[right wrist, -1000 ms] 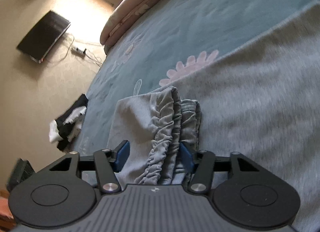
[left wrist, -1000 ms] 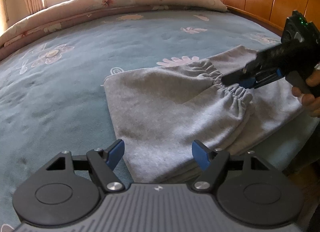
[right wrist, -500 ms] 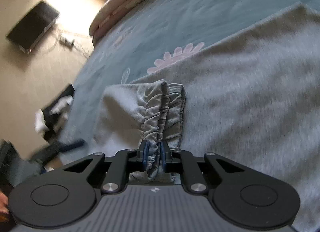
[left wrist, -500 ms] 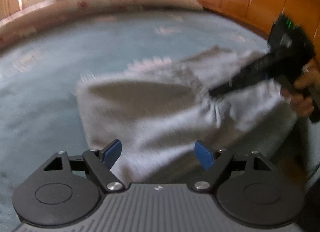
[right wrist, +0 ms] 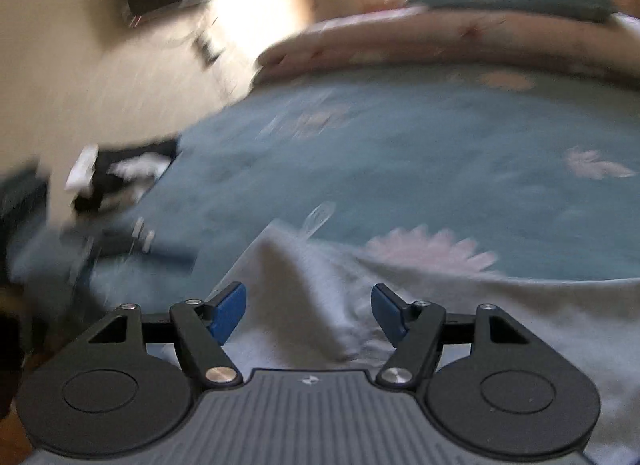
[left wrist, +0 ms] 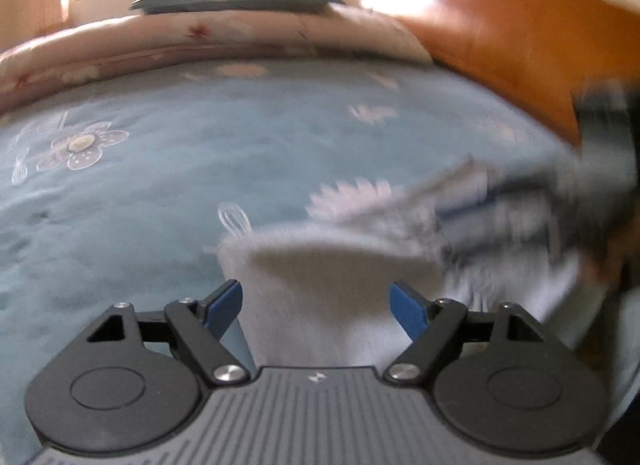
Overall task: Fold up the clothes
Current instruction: 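Lay the cuffs onto the folded pants and open the right gripper, then move the open right gripper over the pants toward the waistband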
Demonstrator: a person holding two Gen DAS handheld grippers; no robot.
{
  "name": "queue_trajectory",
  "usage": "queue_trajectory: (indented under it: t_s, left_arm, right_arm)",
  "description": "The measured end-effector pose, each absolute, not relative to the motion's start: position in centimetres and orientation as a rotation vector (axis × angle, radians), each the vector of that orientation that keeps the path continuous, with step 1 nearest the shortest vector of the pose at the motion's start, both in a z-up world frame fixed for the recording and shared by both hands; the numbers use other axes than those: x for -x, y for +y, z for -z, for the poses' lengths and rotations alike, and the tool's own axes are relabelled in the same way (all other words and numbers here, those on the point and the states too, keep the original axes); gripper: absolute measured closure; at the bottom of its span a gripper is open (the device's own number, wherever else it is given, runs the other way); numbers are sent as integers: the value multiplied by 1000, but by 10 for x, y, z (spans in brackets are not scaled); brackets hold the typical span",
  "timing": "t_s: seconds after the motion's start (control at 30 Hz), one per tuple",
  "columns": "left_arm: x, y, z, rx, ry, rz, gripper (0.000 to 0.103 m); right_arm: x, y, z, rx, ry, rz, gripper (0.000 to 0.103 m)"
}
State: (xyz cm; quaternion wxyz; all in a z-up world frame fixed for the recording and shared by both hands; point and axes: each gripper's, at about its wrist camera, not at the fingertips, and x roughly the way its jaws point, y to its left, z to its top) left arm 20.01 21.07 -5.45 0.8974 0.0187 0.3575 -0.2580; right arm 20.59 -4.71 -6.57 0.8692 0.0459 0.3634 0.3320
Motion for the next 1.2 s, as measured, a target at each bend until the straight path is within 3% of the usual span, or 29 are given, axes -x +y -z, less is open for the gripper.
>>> queue_trajectory:
  t_s: [0.23, 0.4, 0.6, 1.2]
  left_arm:
    - [-263, 204, 79, 118, 791, 603, 22]
    - [-278, 200, 110, 111, 835, 576, 22]
    - [-270, 193, 95, 31, 809, 554, 22]
    - [-232, 197, 105, -4, 900, 538, 20]
  right_arm:
    - [-198, -23, 113, -35, 858, -780, 25]
    - [-186, -23, 117, -34, 824, -801, 15]
    - [-176, -19, 121, -34, 770, -818, 4]
    - [-160, -10, 133, 51, 678, -790, 0]
